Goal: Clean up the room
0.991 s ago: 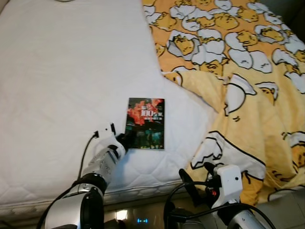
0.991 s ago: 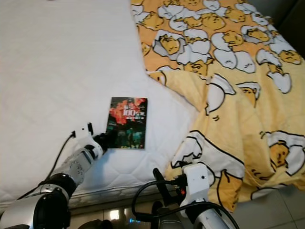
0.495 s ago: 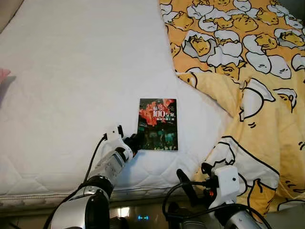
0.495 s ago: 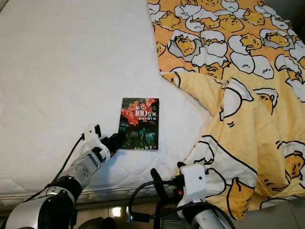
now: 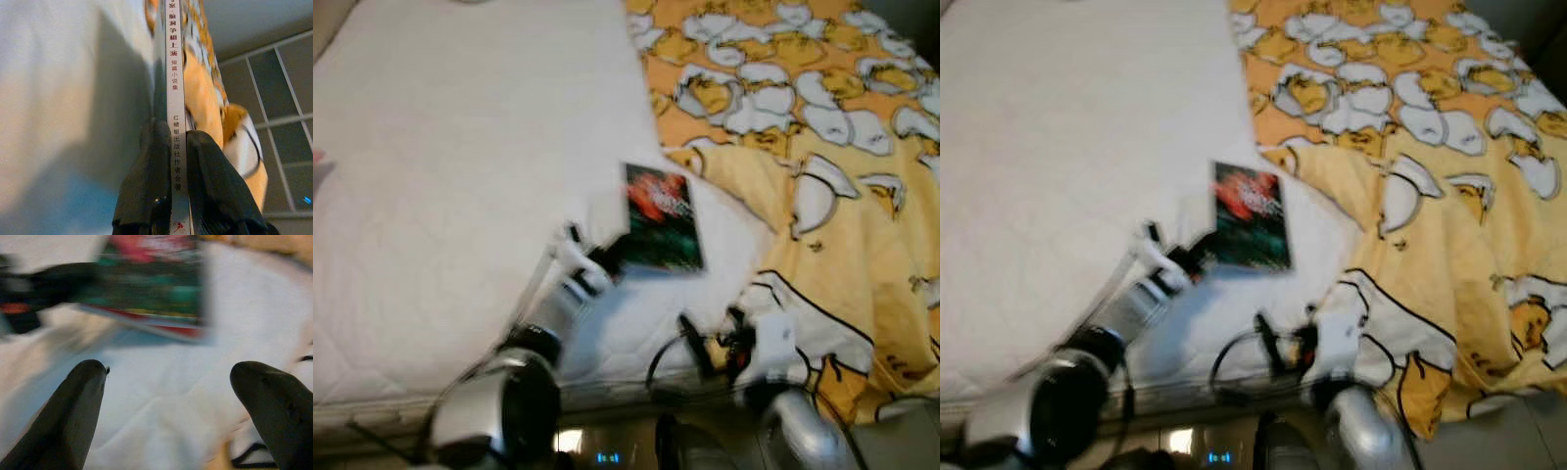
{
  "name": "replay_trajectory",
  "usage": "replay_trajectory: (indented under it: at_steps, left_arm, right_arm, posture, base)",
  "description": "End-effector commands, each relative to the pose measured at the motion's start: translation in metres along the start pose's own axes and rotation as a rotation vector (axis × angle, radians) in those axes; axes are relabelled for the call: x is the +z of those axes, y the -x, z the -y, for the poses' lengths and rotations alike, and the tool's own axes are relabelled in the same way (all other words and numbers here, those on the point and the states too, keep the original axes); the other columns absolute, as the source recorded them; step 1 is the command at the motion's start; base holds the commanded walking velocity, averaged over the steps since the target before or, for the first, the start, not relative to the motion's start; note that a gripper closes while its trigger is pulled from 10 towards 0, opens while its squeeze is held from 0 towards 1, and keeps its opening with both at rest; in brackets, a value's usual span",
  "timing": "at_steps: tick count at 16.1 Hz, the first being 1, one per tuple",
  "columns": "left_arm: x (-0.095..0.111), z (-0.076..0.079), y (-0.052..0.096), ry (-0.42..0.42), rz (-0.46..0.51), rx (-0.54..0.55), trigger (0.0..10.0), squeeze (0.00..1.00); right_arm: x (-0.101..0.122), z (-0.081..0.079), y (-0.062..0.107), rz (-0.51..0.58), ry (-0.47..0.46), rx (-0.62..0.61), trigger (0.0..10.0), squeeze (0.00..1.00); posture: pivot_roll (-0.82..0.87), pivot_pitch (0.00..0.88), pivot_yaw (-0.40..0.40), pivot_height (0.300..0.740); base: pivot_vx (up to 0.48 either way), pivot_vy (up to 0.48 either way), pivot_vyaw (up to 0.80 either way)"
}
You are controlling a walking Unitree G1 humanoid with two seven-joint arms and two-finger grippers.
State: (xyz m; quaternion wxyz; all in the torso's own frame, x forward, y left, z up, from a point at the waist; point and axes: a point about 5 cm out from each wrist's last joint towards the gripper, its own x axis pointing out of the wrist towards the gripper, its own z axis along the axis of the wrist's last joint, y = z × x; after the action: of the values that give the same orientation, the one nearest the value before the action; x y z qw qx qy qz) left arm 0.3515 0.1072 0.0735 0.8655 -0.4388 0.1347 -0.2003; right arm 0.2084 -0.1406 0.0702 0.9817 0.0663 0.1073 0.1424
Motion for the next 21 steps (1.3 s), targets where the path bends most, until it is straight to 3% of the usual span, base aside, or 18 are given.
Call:
replay_trajectory:
  at_steps: [1,2,4,5,6,7,8,11,12,15,17,18,21]
  left_arm:
    - [0.025,0.003,0.001,-0.035,0.079,-0.04,0.0,0.0]
    - [0.037,0.002,0.003,-0.092,0.099,-0.041,0.0,0.0]
    - [0.074,0.002,0.01,-0.364,0.169,0.031,0.0,0.0]
    - [0.096,0.006,0.018,-0.77,0.204,0.109,0.0,0.0]
    - [0.108,0.008,0.024,-0.911,0.247,0.161,0.0,0.0]
    - [0.118,0.004,0.034,-0.956,0.294,0.225,0.0,0.0]
    - [0.118,-0.008,0.055,-1.022,0.34,0.314,0.0,0.0]
    - [0.092,-0.017,0.069,-1.077,0.299,0.354,0.0,0.0]
    - [0.073,-0.017,0.074,-1.114,0.288,0.366,0.0,0.0]
    - [0.058,-0.002,0.08,-1.198,0.339,0.38,0.0,0.0]
    - [0.065,0.007,0.078,-1.14,0.368,0.371,0.0,0.0]
    - [0.065,0.01,0.07,-1.168,0.359,0.351,10.0,0.0]
    - [0.064,0.017,0.058,-1.136,0.372,0.337,10.0,0.0]
  right_arm:
    - [-0.006,0.011,0.001,-0.002,-0.01,-0.033,10.0,0.0]
    - [-0.004,0.017,-0.004,0.009,-0.002,-0.043,10.0,0.0]
    - [0.001,0.032,-0.019,0.044,0.017,-0.071,10.0,0.0]
    - [0.008,0.042,-0.028,0.074,0.023,-0.115,10.0,0.0]
    - [0.015,0.051,-0.033,0.115,0.034,-0.159,10.0,0.0]
    - [0.027,0.059,-0.034,0.172,0.043,-0.218,10.0,0.0]
    - [0.049,0.071,-0.03,0.271,0.141,-0.296,10.0,0.0]
    - [0.062,0.077,-0.026,0.342,0.213,-0.329,10.0,0.0]
    - [0.069,0.079,-0.026,0.391,0.228,-0.34,10.0,0.0]
    - [0.075,0.078,-0.033,0.454,0.289,-0.356,10.0,0.0]
    - [0.076,0.068,-0.037,0.454,0.31,-0.33,10.0,0.0]
    - [0.073,0.07,-0.038,0.446,0.293,-0.338,10.0,0.0]
    - [0.069,0.072,-0.043,0.432,0.249,-0.354,10.0,0.0]
  posture:
    - [-0.16,0.022,0.019,0.74]
    - [-0.15,0.005,0.018,0.74]
    - [-0.11,0.0,0.011,0.74]
    - [-0.1,0.0,0.007,0.74]
    - [-0.08,0.0,0.007,0.74]
    - [-0.08,0.0,0.013,0.74]
    - [-0.08,0.0,0.028,0.74]
    - [-0.07,0.0,0.038,0.74]
    - [-0.07,0.0,0.046,0.74]
    - [-0.07,0.0,0.052,0.74]
    - [-0.07,0.0,0.038,0.74]
    - [-0.06,0.0,0.027,0.74]
    - [-0.05,0.0,0.02,0.74]
  base:
    - [0.0,0.0,0.0]
    - [0.0,0.0,0.0]
    - [0.0,0.0,0.0]
    - [0.0,0.0,0.0]
    - [0.0,0.0,0.0]
    - [0.0,0.0,0.0]
    - [0.0,0.0,0.0]
    - [0.0,0.0,0.0]
    - [0.0,0.0,0.0]
    - [0.0,0.0,0.0]
    - [0.0,0.0,0.0]
    - [0.0,0.0,0.0]
    - [0.0,0.154,0.22]
